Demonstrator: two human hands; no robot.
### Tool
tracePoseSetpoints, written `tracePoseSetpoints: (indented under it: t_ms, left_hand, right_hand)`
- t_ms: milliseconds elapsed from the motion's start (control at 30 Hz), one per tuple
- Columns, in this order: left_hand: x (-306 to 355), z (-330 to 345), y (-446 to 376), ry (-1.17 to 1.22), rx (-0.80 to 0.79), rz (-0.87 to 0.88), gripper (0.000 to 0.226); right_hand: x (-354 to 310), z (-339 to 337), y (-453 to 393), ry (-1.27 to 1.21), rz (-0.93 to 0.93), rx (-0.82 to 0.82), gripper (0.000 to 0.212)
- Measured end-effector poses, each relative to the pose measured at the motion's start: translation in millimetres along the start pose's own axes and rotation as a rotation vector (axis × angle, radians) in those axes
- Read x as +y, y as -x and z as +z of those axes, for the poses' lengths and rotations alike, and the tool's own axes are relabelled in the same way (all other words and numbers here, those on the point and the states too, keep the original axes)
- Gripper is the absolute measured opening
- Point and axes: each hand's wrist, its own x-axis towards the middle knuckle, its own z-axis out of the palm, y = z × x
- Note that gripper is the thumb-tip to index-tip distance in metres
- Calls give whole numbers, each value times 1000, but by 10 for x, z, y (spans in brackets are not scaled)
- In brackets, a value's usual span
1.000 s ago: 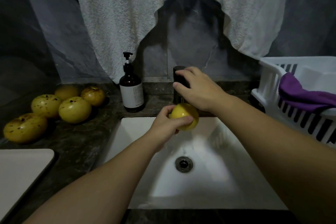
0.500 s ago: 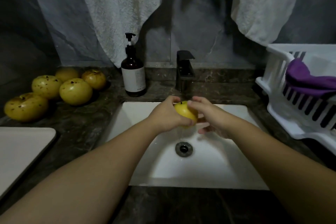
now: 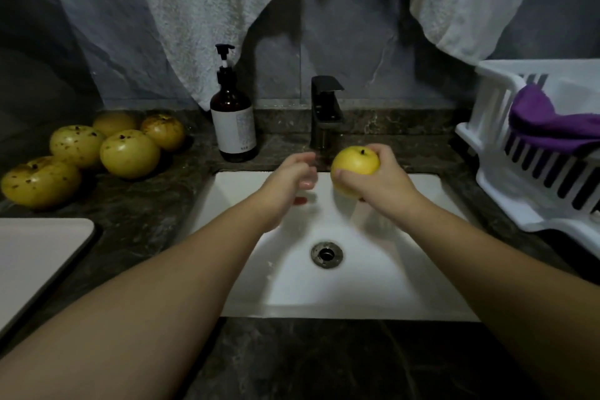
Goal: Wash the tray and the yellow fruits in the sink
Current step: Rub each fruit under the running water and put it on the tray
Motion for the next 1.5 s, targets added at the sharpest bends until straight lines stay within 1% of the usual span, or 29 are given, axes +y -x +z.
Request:
tracePoseSetpoints:
  t_ms: [67, 100, 167, 233, 267, 300, 367, 400, 433, 500, 533, 567, 633, 667, 733, 767, 867, 900, 967, 1000, 1100, 1133, 1200, 1233, 1300, 1333, 1433, 1467, 1500]
  left_hand:
    - [-7, -32, -12, 18, 64, -33, 32]
    - [-24, -36, -14, 24, 76, -50, 27]
    - [-39, -23, -16, 31, 84, -67, 33]
    - [-29, -1, -22, 33, 88, -71, 50]
    - [-20, -2, -18, 37, 93, -76, 56]
    - [-11, 0, -8, 43, 98, -82, 59]
    - [-7, 23, 0, 44, 99, -83, 57]
    - [-17, 25, 6, 41, 102, -84, 55]
    - [-14, 30, 8, 37, 102, -84, 55]
    - [-3, 25, 11, 29, 98, -85, 56]
    - [-1, 18, 10, 27, 95, -88, 56]
    - [-5, 24, 18, 26, 90, -92, 55]
    - [-6, 45, 19, 16, 87, -86, 49]
    - [-15, 51, 8, 5, 85, -81, 46]
    - [-45, 16, -12, -12, 88, -67, 35]
    - [-58, 13, -23, -17, 80, -69, 29]
    - [-79, 22, -31, -7, 79, -72, 21]
    - [-70, 32, -27, -8, 77, -68, 22]
    - [-65, 22, -33, -11, 67, -57, 23]
    - [-68, 7, -37, -10, 64, -53, 23]
    - [-62, 34, -22, -1, 59, -58, 22]
    - [-59, 44, -21, -5, 59, -58, 22]
    - [-59, 36, -20, -18, 58, -58, 23]
    - [-60, 32, -14, -22, 54, -56, 23]
    - [-52, 45, 7, -17, 45, -60, 22]
    - [-46, 53, 15, -15, 38, -54, 23]
    - [-16, 49, 46, -44, 6, -11, 37]
    - [-15, 52, 56, -43, 0, -8, 41]
    - [-14, 58, 59, -39, -6, -8, 41]
  right_hand:
    - [27, 22, 37, 61, 2, -37, 87]
    - [54, 47, 56, 119, 31, -78, 85]
    - [54, 69, 64, 170, 35, -89, 85]
    - [-1, 52, 5, 43, -36, 1, 85]
    - [-23, 57, -15, -3, -61, 22, 84]
    - [-24, 65, -1, 4, -73, 6, 82]
    - [40, 87, 58, 145, -39, -70, 76]
    - [71, 101, 61, 184, -24, -80, 74]
    - [77, 97, 46, 172, -28, -52, 74]
    - [37, 77, -10, 39, -69, 26, 81]
    - [11, 81, -13, 26, -82, 25, 83]
    - [21, 92, 15, 75, -73, -13, 81]
    - [80, 105, 45, 192, -26, -75, 76]
    - [83, 102, 40, 183, -22, -54, 77]
    - [39, 98, -19, 55, -49, 31, 84]
    - [37, 78, -30, 31, -52, 42, 85]
    - [140, 80, -6, 178, 9, -66, 76]
    - [158, 66, -11, 173, 19, -43, 76]
    - [127, 41, -61, 51, 11, 42, 82]
    - [102, 48, -80, 34, 3, 45, 84]
    - [189, 70, -50, 180, 46, -29, 77]
    - [210, 65, -52, 167, 57, -13, 75]
    - [197, 48, -83, 62, 58, 36, 73]
    - [183, 45, -85, 62, 61, 30, 74]
    - [199, 49, -59, 163, 86, -29, 76]
    - [204, 52, -50, 168, 92, -33, 76]
    - [155, 66, -38, 2, 98, 5, 81]
    - [161, 77, -26, 29, 108, -19, 77]
    - [176, 88, -7, 105, 126, -65, 73]
